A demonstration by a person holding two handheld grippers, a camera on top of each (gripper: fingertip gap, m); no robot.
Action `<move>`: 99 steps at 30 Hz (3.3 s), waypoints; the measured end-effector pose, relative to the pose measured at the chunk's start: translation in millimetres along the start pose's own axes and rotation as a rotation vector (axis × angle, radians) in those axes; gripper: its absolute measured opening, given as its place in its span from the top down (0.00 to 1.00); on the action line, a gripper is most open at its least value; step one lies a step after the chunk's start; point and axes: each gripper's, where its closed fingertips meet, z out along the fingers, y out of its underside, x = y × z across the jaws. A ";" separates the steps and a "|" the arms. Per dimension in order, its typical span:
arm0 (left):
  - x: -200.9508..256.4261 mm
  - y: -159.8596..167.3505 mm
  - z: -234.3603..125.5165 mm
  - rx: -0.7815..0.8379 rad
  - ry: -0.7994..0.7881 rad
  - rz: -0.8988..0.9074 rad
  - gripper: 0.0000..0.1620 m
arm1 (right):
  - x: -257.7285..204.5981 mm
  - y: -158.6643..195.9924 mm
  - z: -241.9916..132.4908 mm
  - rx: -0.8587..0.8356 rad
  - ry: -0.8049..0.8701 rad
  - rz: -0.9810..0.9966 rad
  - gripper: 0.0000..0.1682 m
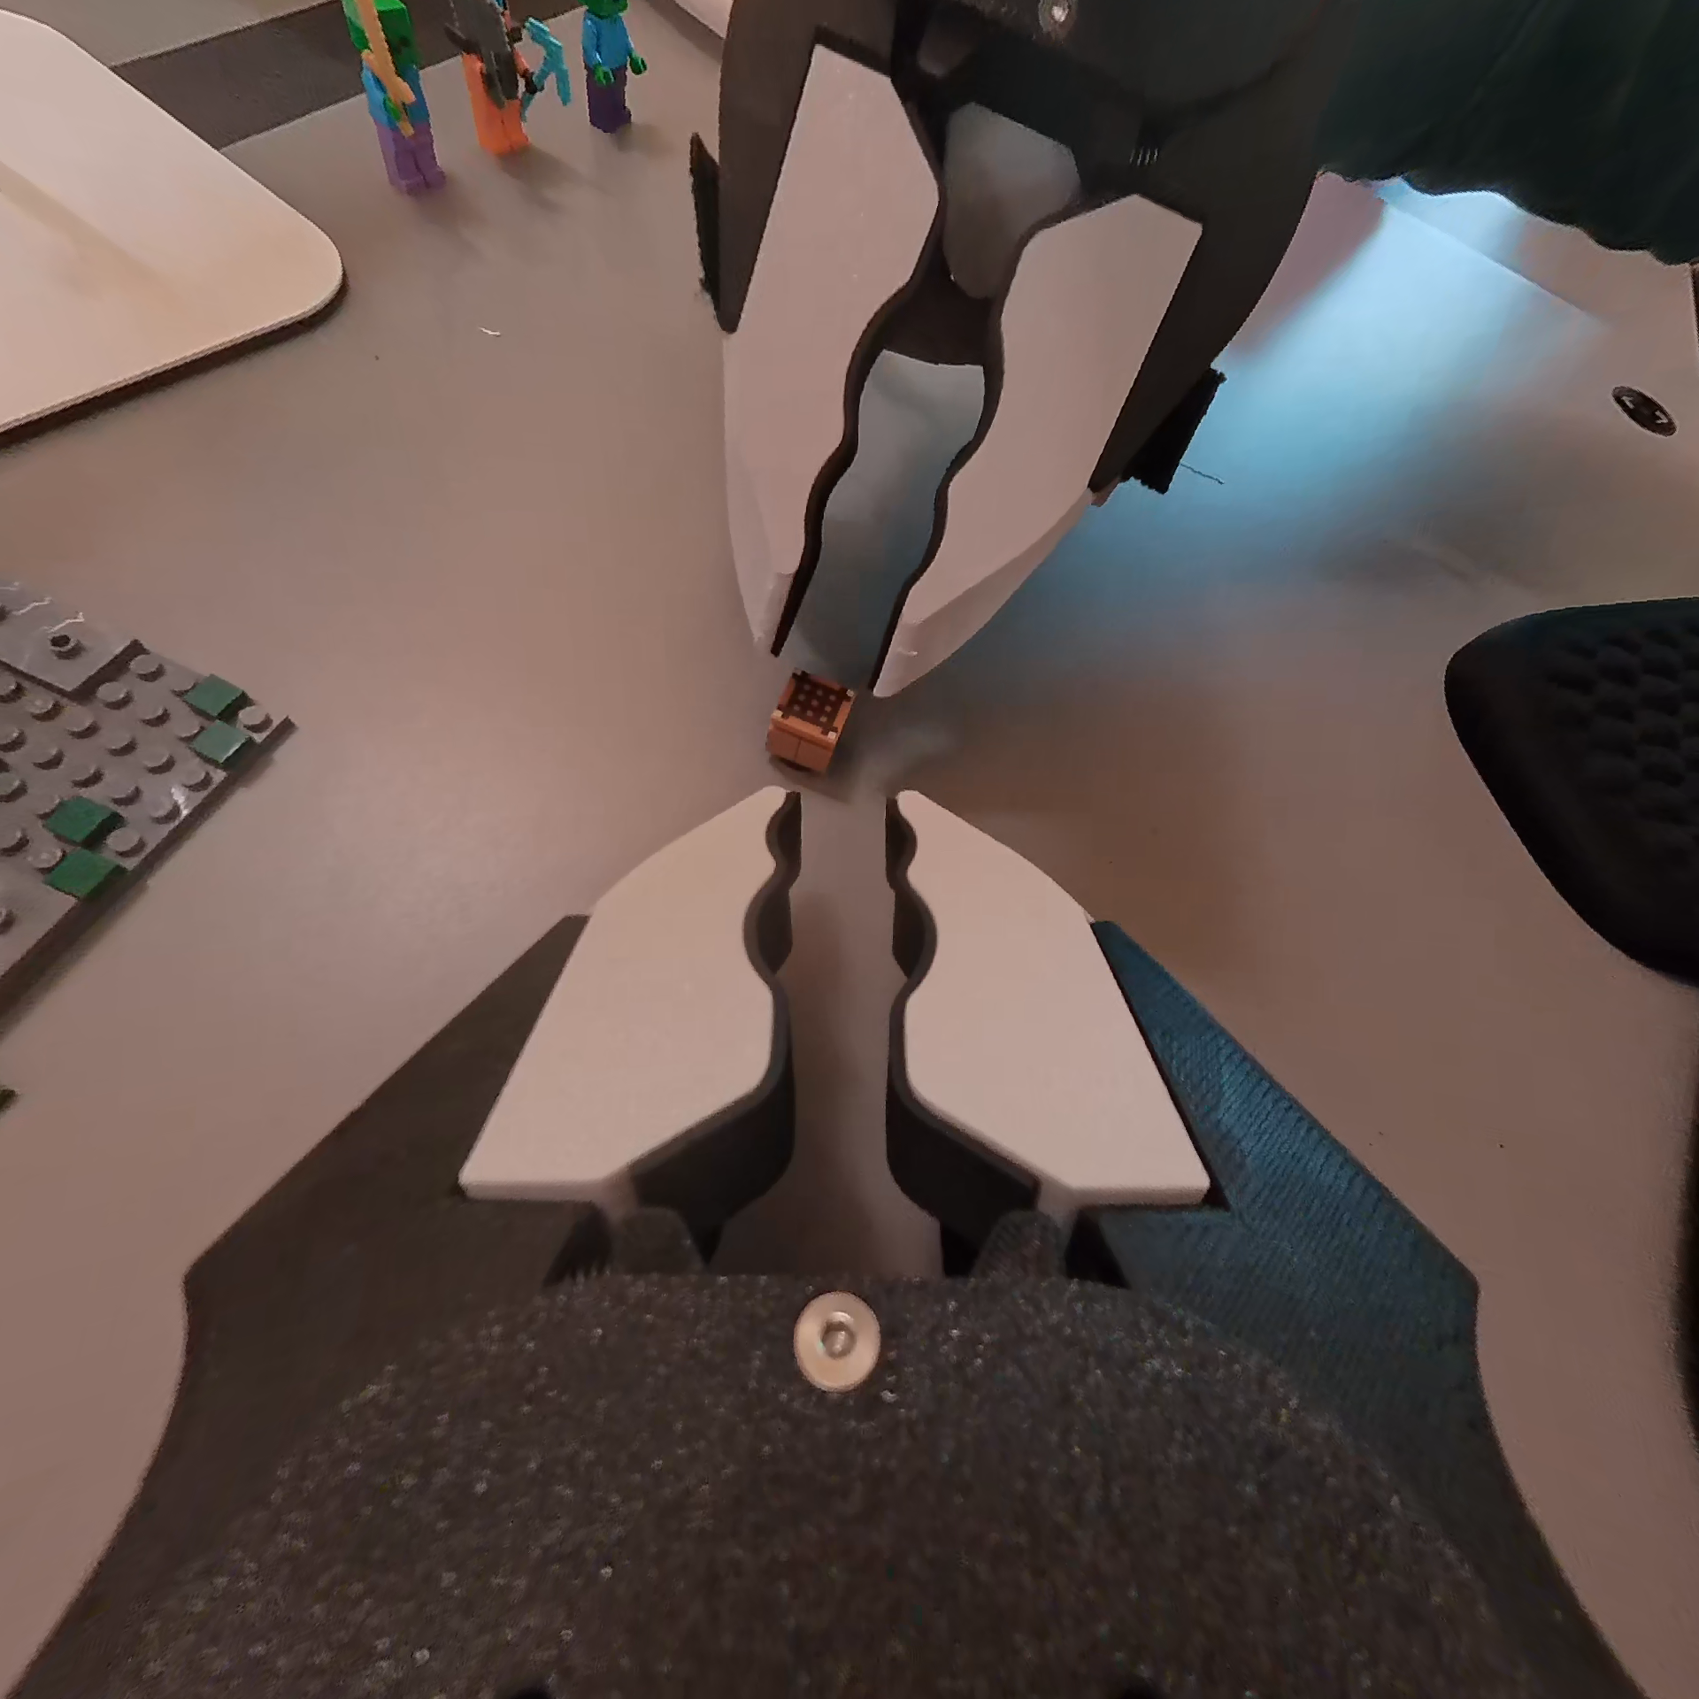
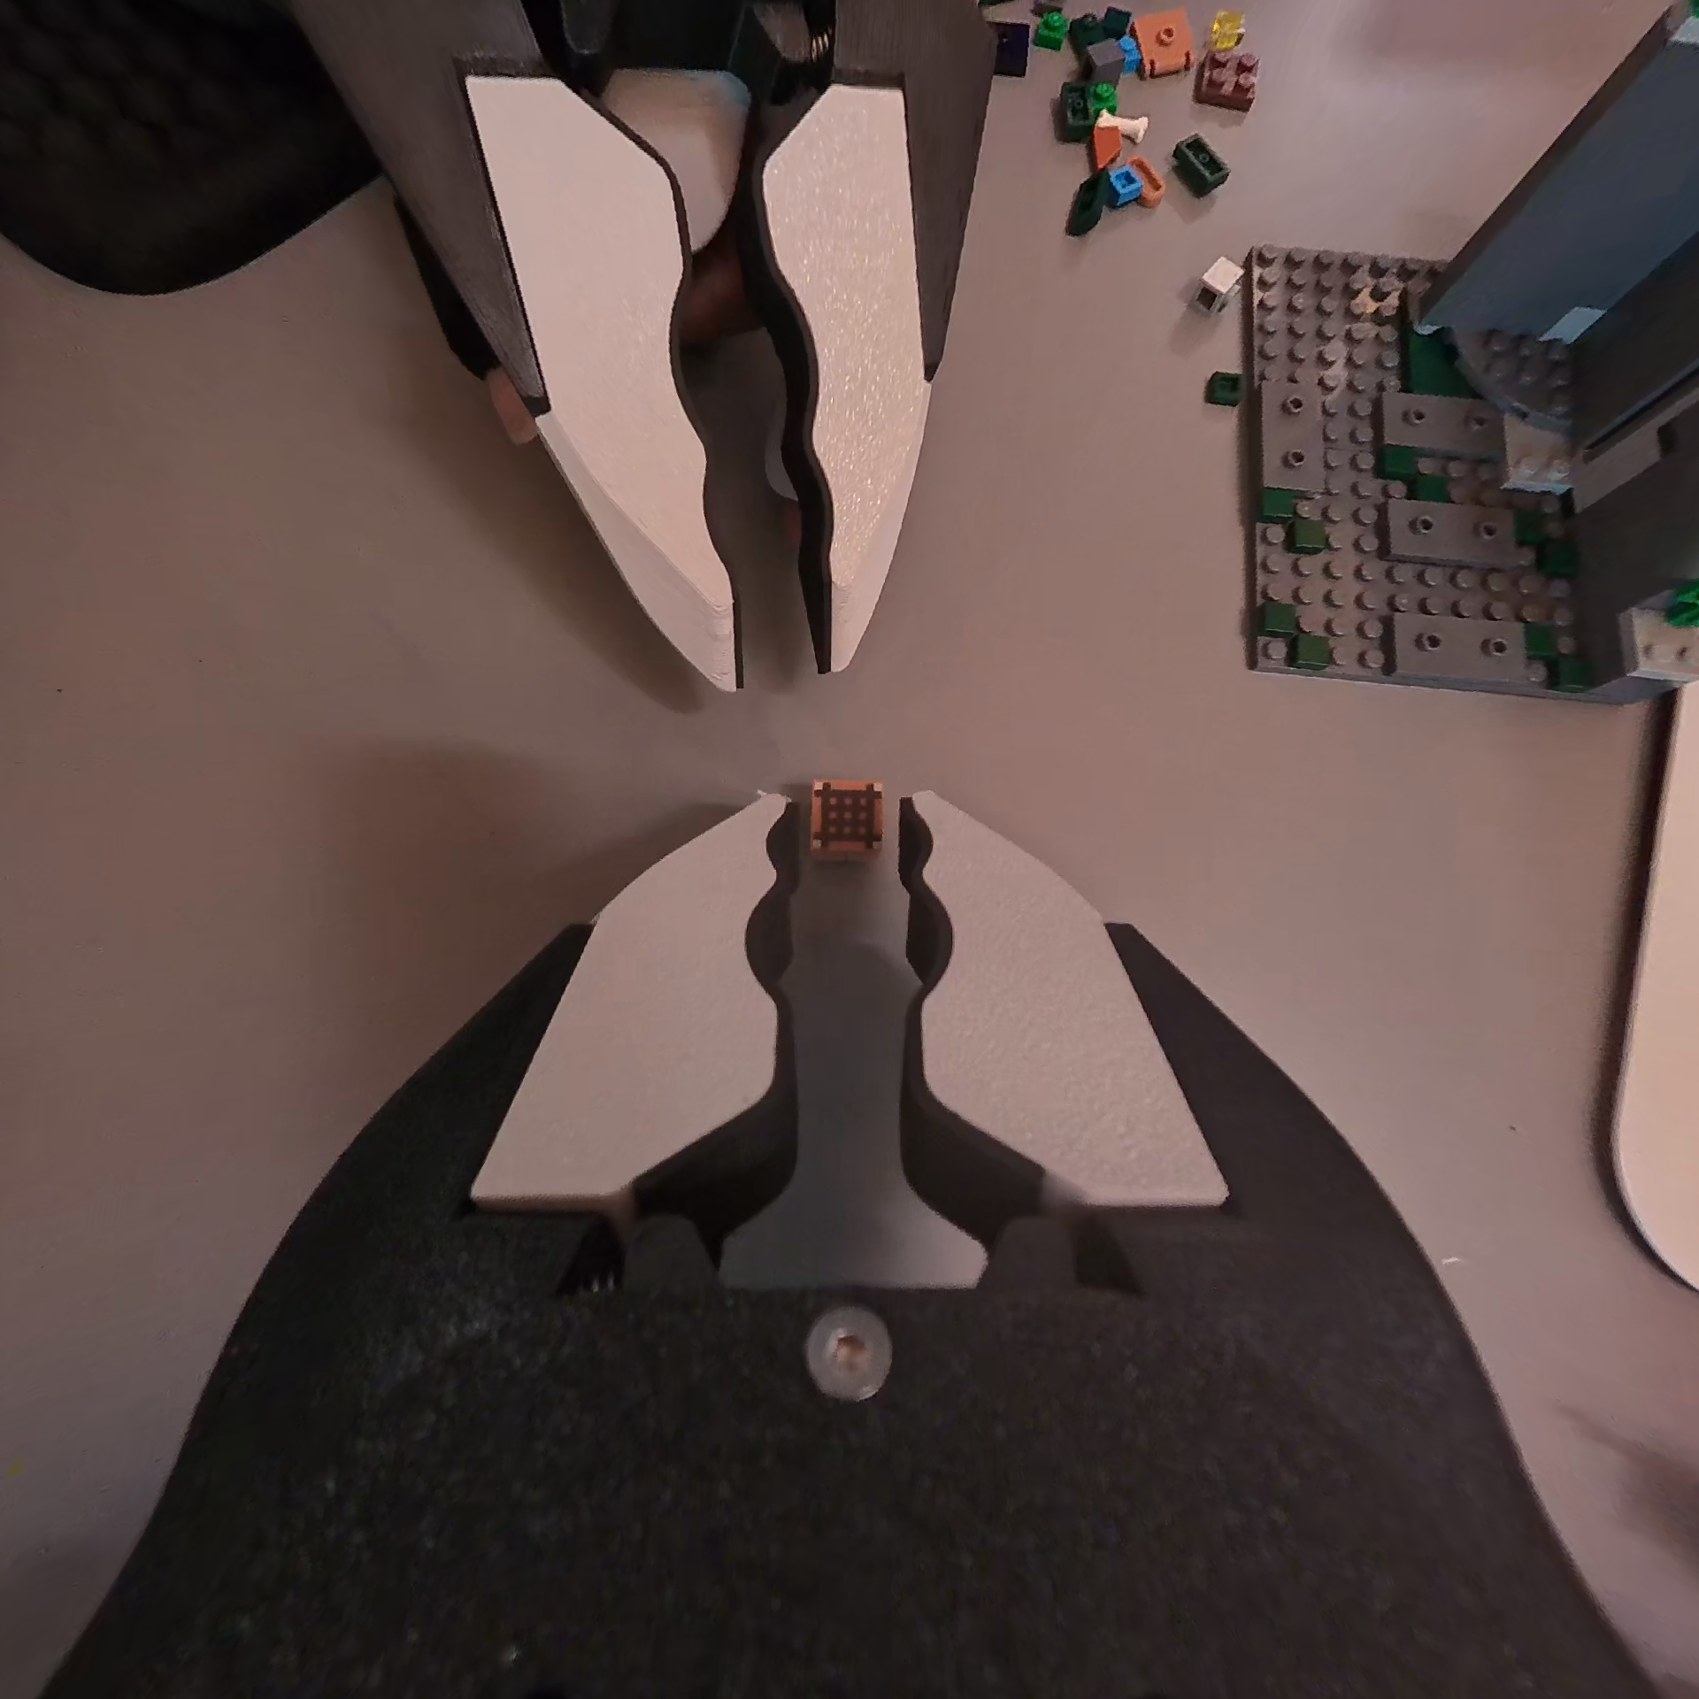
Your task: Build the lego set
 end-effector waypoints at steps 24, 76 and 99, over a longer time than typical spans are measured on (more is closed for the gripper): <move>2.6 -0.3 1.1 -0.001 -0.010 0.027 0.90 | 1.3 -20.9 -62.7 0.318 0.291 0.148 1.00; 36.7 -54.5 -10.9 0.058 -0.157 0.625 0.90 | -35.6 -47.1 -48.8 0.741 -0.188 0.824 0.76; 53.6 -72.4 -27.4 0.153 -0.235 0.762 0.84 | -44.6 -71.0 -58.1 0.900 -0.115 0.647 0.90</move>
